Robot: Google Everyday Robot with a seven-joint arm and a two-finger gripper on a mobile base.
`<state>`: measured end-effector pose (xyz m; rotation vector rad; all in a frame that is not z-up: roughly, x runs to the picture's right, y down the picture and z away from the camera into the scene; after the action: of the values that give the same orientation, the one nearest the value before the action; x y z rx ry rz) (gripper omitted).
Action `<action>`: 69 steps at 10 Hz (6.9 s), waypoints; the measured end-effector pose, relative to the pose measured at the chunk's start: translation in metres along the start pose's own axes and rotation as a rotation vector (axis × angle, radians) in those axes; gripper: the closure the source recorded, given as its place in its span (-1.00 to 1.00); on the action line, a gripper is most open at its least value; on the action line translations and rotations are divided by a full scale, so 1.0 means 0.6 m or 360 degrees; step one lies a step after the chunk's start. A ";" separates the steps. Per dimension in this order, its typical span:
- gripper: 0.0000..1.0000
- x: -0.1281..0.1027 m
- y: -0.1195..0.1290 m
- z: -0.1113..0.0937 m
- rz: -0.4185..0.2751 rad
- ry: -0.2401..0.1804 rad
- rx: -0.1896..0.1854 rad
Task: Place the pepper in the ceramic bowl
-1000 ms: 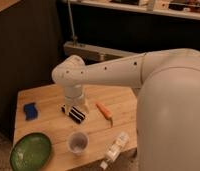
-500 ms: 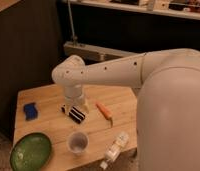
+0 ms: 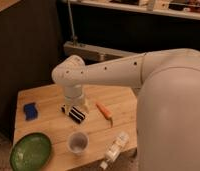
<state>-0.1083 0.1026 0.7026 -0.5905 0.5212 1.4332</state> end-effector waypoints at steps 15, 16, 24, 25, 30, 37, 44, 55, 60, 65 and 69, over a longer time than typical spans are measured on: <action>-0.30 -0.023 -0.247 -0.026 -0.0214 -0.0293 0.0036; -0.30 -0.029 -0.269 -0.001 -0.0269 -0.0288 0.0020; -0.30 -0.062 -0.284 0.137 -0.0639 -0.0172 -0.0046; -0.30 -0.067 -0.277 0.153 -0.0661 -0.0144 -0.0014; -0.30 -0.107 -0.252 0.198 -0.0721 -0.0087 0.0037; -0.30 -0.154 -0.268 0.242 -0.0663 -0.0032 -0.0027; -0.15 -0.152 -0.268 0.269 -0.0622 -0.0007 -0.0047; 1.00 -0.143 -0.230 0.247 -0.0664 -0.0048 -0.0010; 1.00 -0.162 -0.079 0.090 -0.0804 -0.0239 0.0064; 1.00 -0.040 0.053 0.041 -0.0993 -0.0193 -0.0180; 1.00 0.094 0.156 0.006 -0.1202 -0.0111 -0.0399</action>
<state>-0.1975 0.1513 0.6626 -0.8239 0.0341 0.7924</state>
